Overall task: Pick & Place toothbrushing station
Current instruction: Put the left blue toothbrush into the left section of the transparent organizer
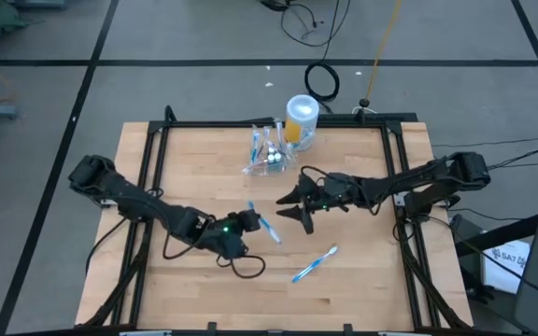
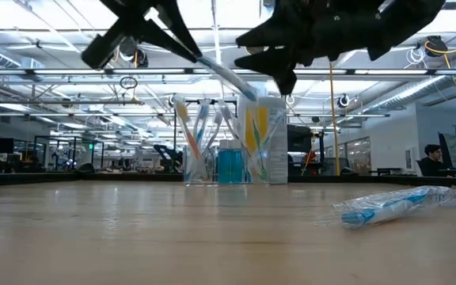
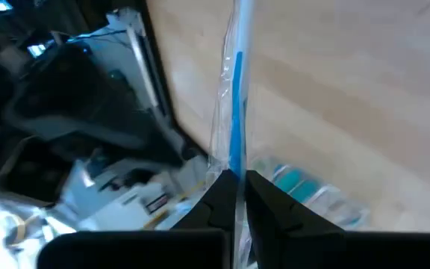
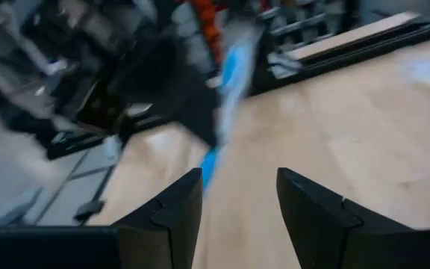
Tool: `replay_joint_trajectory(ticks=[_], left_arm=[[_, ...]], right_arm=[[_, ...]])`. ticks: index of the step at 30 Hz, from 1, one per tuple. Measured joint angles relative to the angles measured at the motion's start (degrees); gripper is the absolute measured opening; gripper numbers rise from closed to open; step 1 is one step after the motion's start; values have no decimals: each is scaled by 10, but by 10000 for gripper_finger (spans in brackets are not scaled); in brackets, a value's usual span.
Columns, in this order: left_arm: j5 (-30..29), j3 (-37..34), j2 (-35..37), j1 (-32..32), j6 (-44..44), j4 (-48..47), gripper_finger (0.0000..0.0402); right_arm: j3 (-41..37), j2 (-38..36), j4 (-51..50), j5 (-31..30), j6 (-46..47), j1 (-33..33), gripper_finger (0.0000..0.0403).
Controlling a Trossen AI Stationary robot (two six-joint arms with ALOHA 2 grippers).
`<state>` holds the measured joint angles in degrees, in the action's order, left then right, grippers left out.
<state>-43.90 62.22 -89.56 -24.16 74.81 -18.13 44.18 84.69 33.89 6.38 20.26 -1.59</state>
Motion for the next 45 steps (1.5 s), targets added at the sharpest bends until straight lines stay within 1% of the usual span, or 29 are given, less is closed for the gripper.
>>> replay_joint_trajectory(ticks=[2, 4, 6, 9, 13, 15, 17, 20, 22, 25, 29, 36, 40, 45], left_arm=[[-11, 0, 0, 9, 28, 21, 16], [-14, 0, 0, 17, 37, 41, 7], [-16, 0, 0, 25, 45, 56, 6], [-16, 0, 0, 33, 73, 75, 15], [-14, 0, 0, 50, 94, 111, 13], [-12, 0, 0, 58, 105, 138, 6], [-4, 0, 0, 66, 115, 164, 5], [22, 0, 0, 75, 121, 184, 14], [30, 0, 0, 77, 121, 186, 17], [34, 0, 0, 75, 113, 184, 13], [34, 0, 0, 71, 92, 183, 11], [39, 0, 0, 64, 75, 185, 52], [64, 0, 0, 64, 20, 185, 72], [89, 0, 0, 62, 4, 185, 82]], right_arm=[[-1, 18, 25, 26, 0, 5, 164], [3, 31, 50, 42, 3, 10, 164], [4, 33, 56, 43, 7, 15, 164], [4, 33, 53, 45, 4, 20, 164], [4, 33, 56, 102, -11, 20, 164], [4, 33, 56, 108, -19, 20, 164], [4, 33, 56, 101, -20, 20, 164], [4, 33, 56, 94, -24, 23, 164], [4, 33, 50, 103, -33, 24, 161], [4, 33, 49, 133, -43, 28, 143], [4, 33, 44, 135, -45, 34, 100], [4, 33, 23, 135, -34, 46, 10], [4, 33, 23, 135, -33, 47, 7], [4, 33, 23, 132, -40, 48, 3]])
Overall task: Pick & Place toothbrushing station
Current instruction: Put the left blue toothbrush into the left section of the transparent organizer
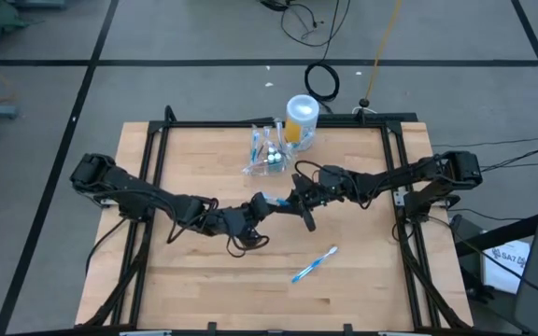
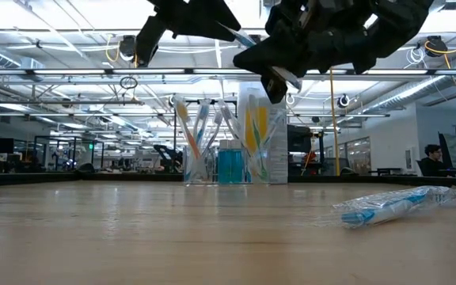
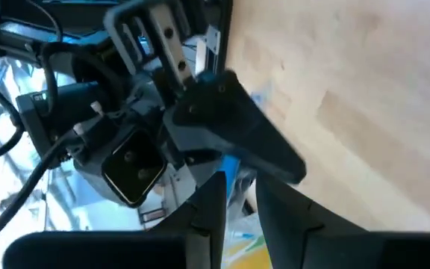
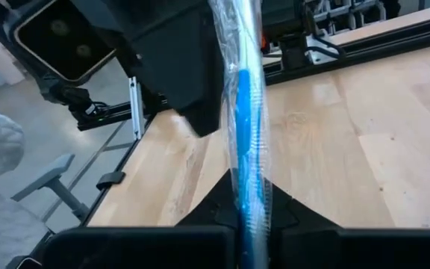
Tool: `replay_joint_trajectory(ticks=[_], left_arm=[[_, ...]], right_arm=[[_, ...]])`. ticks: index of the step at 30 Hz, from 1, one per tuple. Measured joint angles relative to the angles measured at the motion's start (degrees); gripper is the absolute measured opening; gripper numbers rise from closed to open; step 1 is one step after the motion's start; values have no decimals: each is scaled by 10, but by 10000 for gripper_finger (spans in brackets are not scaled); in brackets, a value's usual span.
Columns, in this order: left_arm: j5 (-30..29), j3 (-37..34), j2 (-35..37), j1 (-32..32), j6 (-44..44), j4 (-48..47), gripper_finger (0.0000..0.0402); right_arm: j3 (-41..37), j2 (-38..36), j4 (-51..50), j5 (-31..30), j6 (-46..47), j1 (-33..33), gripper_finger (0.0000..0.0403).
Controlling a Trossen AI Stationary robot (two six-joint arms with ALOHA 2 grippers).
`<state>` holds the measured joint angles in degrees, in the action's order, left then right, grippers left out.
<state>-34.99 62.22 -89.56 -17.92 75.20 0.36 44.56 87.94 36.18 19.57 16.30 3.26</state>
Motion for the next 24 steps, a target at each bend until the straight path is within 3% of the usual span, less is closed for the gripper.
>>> replay_joint_trajectory(ticks=[7, 14, 18, 21, 24], left_arm=[[-8, 0, 0, -32, -166, 2, 81], [-89, 0, 56, -107, -204, 58, 81], [-85, 0, 124, -119, -306, 42, 81], [-75, 0, 180, -112, -369, -30, 81], [5, 0, 225, -80, -434, -112, 81]], right_arm=[[0, 0, -2, 0, -50, 15, 3], [0, -3, -1, 0, -78, 16, 3], [0, -3, 5, 0, -86, 12, 2], [0, -3, 11, 0, -86, 7, 3], [0, -3, 30, 1, -94, 1, 3]])
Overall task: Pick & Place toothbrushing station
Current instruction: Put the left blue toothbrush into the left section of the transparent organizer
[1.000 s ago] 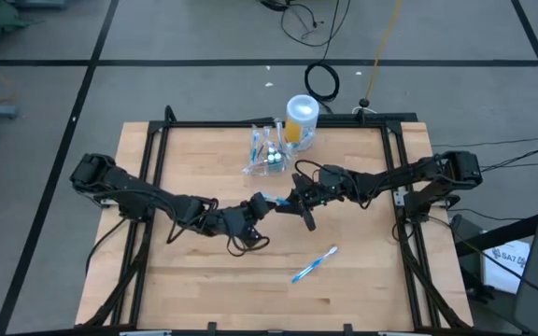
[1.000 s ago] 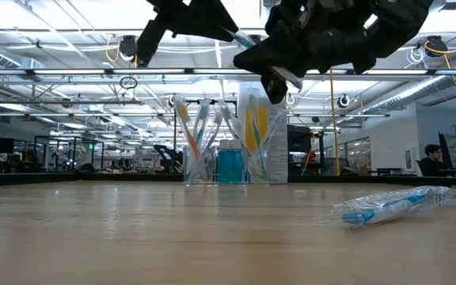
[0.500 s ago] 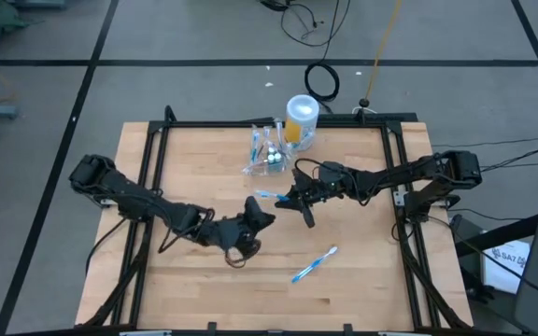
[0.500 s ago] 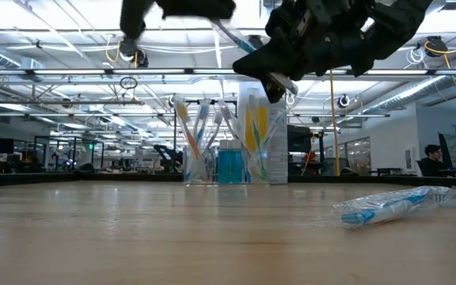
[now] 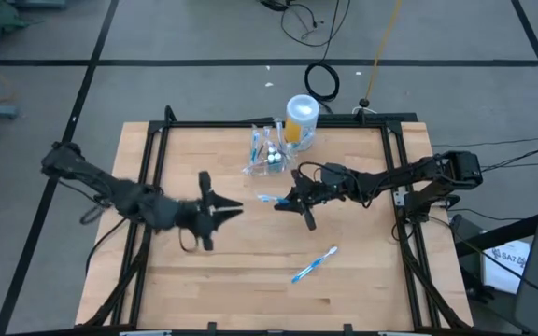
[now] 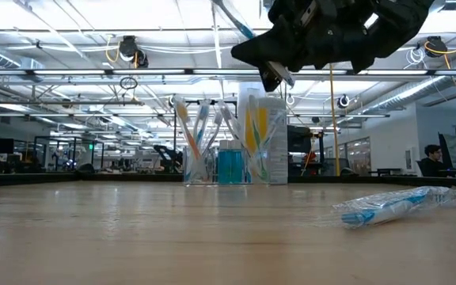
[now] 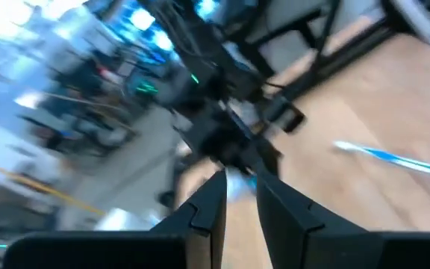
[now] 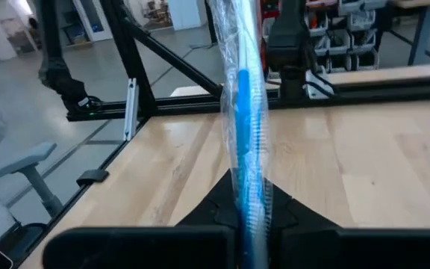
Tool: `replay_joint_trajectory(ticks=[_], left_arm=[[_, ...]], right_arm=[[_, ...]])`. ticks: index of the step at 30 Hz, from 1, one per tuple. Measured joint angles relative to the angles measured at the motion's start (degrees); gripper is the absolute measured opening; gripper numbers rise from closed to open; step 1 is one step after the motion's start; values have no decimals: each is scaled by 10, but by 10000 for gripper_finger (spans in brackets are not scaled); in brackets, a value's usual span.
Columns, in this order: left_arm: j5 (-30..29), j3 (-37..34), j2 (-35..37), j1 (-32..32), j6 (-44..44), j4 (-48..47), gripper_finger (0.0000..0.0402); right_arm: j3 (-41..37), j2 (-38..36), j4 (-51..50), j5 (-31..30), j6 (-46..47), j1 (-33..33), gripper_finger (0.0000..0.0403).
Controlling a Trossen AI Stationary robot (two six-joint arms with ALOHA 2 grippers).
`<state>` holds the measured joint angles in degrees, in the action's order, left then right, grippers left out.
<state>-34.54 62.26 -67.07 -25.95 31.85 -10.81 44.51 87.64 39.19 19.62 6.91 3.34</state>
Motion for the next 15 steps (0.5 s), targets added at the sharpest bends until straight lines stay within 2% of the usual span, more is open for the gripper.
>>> replay_joint_trajectory(ticks=[3, 7, 9, 12, 15], left_arm=[[81, -6, 10, 44, -49, -42, 81], [117, -41, 9, 89, -65, -19, 81], [140, -72, 4, 113, -63, 32, 81], [205, -132, -13, 141, -55, 135, 81], [261, -177, -27, 158, -30, 268, 81]], right_arm=[[0, 0, 3, 1, -17, -8, 3], [0, 0, 10, 2, -49, -16, 3], [0, 0, 23, 2, -59, -18, 3], [0, 0, 36, 2, -63, -20, 3], [0, 0, 42, 1, -63, -20, 3]])
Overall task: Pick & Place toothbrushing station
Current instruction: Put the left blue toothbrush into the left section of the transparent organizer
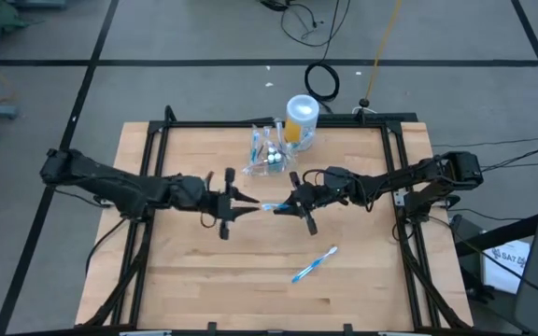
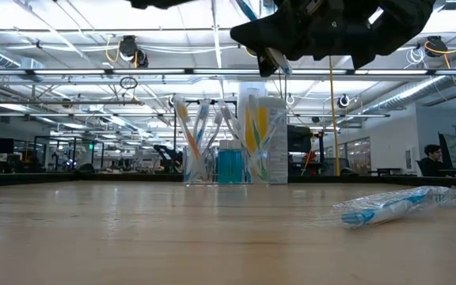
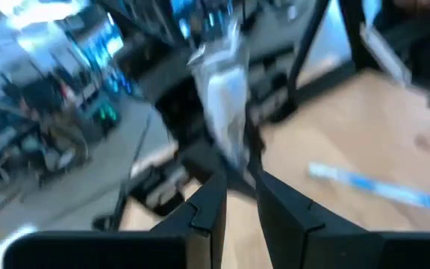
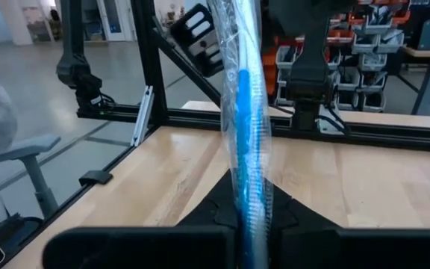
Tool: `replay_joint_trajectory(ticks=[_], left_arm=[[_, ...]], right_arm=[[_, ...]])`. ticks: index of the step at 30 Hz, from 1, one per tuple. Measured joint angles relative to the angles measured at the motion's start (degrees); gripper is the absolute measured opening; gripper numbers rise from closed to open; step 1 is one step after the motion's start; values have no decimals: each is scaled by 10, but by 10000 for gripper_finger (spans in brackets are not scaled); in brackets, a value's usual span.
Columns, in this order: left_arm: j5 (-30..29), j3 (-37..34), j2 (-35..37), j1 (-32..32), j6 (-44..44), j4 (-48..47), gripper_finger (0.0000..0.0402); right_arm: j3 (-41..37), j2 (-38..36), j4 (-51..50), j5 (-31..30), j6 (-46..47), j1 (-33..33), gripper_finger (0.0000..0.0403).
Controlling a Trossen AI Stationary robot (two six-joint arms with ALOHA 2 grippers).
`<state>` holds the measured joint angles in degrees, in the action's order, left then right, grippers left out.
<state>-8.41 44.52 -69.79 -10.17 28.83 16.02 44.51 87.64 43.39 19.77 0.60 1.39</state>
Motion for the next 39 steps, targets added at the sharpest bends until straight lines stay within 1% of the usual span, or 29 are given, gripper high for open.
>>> replay_joint_trajectory(ticks=[3, 4, 8, 10, 12, 15, 19, 22, 27, 31, 35, 39], left_arm=[[15, -29, -28, 10, -6, 114, 81], [15, -35, -39, 13, -16, 137, 81], [14, -35, -81, 25, -84, 200, 81], [15, -35, -105, 32, -103, 214, 81], [15, -36, -124, 37, -103, 219, 81], [14, -35, -139, 39, -84, 258, 82], [15, -35, -141, 38, -78, 253, 96], [17, -35, -141, 39, -79, 254, 123], [78, -35, -141, 36, -73, 256, 181], [86, -35, -141, 30, -68, 293, 212], [85, -35, -141, 35, -70, 308, 219], [85, -35, -141, 48, -84, 310, 208]], right_arm=[[0, 0, 1, 0, 0, 0, 3], [0, 0, 1, 0, 0, 0, 3], [0, 0, 4, 0, 1, 0, 3], [0, 0, 6, -1, 1, 0, 3], [0, 0, 6, -1, 2, 0, 3], [0, 0, 6, -1, 2, 0, 4], [0, 0, 5, -1, 2, 0, 4], [0, 0, 6, -1, 1, 0, 4], [0, 0, 6, -1, 0, 0, 4], [0, 0, 7, -1, 0, 0, 4], [0, 0, 5, -1, 1, 0, 4], [0, 0, 5, -1, 2, 0, 4]])
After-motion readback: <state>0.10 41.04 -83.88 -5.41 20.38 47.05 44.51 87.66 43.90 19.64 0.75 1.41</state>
